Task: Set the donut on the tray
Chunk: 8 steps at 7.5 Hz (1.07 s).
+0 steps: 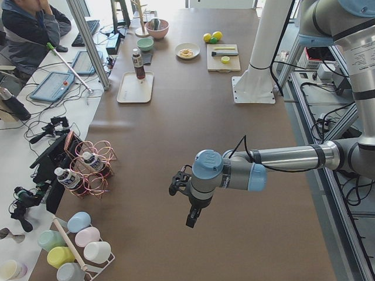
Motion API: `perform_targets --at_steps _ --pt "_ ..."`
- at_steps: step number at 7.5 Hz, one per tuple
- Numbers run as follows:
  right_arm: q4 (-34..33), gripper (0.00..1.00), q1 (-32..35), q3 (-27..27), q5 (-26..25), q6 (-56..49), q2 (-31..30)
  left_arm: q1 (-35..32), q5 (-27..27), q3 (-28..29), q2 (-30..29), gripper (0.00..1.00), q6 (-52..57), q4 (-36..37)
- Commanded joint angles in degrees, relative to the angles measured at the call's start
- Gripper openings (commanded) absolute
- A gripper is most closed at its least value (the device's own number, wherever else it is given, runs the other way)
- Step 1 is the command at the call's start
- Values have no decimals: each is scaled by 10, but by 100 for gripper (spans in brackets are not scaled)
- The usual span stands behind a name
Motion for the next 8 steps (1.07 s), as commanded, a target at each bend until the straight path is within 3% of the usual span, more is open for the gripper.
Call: perform_targets --at_steps 1,6,8 --pt "0 100 0 -1 -3 -2 0 -1 -1 0 -7 97 0 -1" --pt "-1 100 1 -4 -3 3 -4 -2 -12 2 -1 97 -4 -2" --pt "-1 100 1 -4 -1 5 -4 -7 -113 -3 -6 97 -6 41"
